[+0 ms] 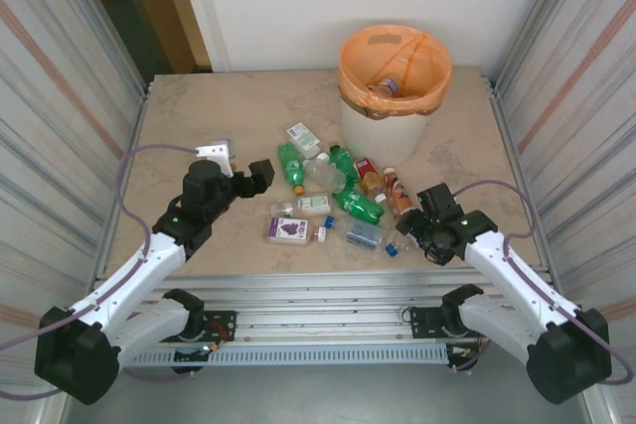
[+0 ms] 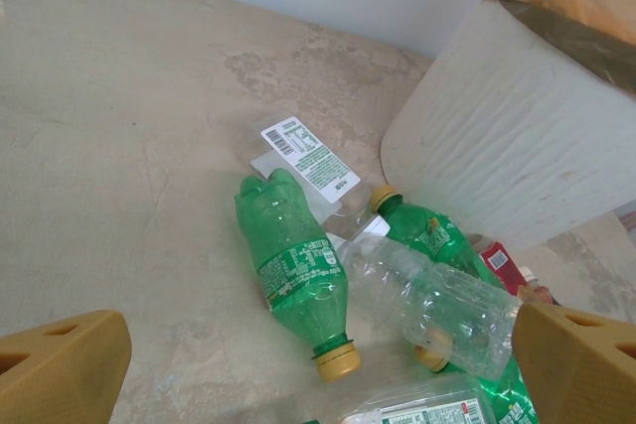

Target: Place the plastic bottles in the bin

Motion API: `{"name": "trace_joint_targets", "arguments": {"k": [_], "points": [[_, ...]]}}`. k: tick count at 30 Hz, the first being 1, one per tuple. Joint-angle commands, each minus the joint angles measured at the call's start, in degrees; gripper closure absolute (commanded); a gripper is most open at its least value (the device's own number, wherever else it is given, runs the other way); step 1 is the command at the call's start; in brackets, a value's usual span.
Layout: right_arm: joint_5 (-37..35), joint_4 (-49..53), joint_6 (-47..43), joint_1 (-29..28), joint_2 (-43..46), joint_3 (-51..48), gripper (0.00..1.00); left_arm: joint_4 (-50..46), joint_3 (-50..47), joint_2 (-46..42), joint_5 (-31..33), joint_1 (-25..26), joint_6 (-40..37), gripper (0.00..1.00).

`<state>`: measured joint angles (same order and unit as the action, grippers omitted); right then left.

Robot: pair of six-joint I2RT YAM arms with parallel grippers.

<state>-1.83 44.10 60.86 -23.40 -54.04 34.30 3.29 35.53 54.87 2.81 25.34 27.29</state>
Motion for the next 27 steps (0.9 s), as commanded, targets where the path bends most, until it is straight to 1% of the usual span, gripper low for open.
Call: {"name": "trace_joint_targets", "arguments": {"k": [1, 2, 5, 16, 20, 27], "points": [[-1.0, -1.5, 0.51, -0.82, -2.29, 1.35, 0.12, 1.3, -0.17, -0.73, 0.24, -0.73, 0.66, 0.01], [-0.99, -1.91, 0.4, -0.79, -4.48, 1.33, 0.12, 1.28, -0.2, -0.83, 0.26, -0.73, 0.79, 0.01], [-1.14, -3.25, 0.4, -0.87, -6.86, 1.2, 0.11, 1.25, -0.37, -0.91, 0.26, -0.82, 0.77, 0.01], [-2.4, -6.12, -0.96, -0.94, -12.77, 1.58, 0.09, 1.44, -0.18, -0.25, -0.21, -1.09, 0.8, 0.01], [-2.6, -7.74, -1.44, -1.12, -14.36, 1.67, 0.08, 1.49, -0.33, -0.29, -0.48, -1.17, 0.73, 0.01], [-5.12, -8.55, -2.11, -1.2, -15.43, 1.76, 0.07, 1.04, -0.59, -1.0, -0.33, -1.22, 0.37, 0.01]]}}
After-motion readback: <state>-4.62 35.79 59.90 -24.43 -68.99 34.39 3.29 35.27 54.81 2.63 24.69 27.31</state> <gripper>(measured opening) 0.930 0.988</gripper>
